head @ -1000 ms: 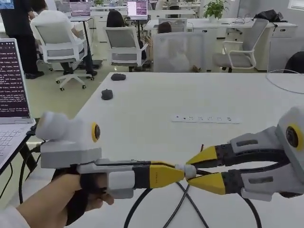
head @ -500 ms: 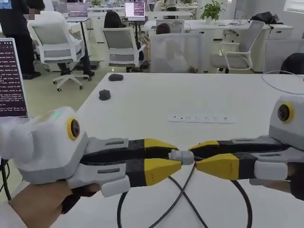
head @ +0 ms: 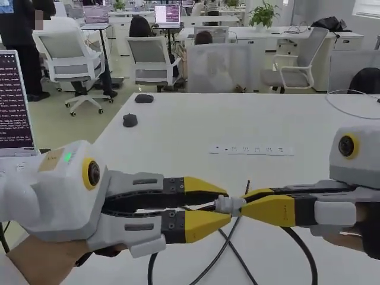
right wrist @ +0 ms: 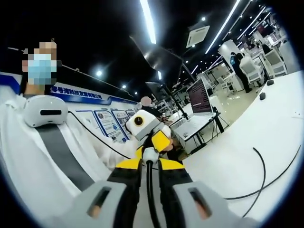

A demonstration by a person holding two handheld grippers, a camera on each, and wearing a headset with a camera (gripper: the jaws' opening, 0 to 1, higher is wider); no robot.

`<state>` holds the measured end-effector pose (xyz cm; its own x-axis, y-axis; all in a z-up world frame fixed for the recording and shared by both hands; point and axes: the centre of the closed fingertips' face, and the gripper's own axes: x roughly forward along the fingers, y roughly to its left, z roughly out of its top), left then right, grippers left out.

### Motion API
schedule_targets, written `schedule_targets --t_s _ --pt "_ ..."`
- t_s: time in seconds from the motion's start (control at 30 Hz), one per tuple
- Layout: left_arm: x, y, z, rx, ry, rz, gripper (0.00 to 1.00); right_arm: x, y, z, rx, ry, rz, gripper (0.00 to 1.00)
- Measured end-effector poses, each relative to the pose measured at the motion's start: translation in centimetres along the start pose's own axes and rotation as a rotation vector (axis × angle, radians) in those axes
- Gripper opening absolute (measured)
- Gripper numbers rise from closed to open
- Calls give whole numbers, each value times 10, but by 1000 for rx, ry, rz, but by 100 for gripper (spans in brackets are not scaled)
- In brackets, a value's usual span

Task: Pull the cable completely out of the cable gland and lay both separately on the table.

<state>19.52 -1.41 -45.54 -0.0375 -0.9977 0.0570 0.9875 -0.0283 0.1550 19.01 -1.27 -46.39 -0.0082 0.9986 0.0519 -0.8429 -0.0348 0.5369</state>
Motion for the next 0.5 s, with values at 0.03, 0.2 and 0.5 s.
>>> schedule_targets --t_s 0.03,0.2,0.5 --pt "0 0 0 5 3 1 15 0 0 0 8 3 -2 13" --pt "-1 4 0 42 7 19 15 2 -3 1 83 -3 -16 13" --pt "-4 3 -5 124 70 16 15 5 -6 -3 117 23 -28 12"
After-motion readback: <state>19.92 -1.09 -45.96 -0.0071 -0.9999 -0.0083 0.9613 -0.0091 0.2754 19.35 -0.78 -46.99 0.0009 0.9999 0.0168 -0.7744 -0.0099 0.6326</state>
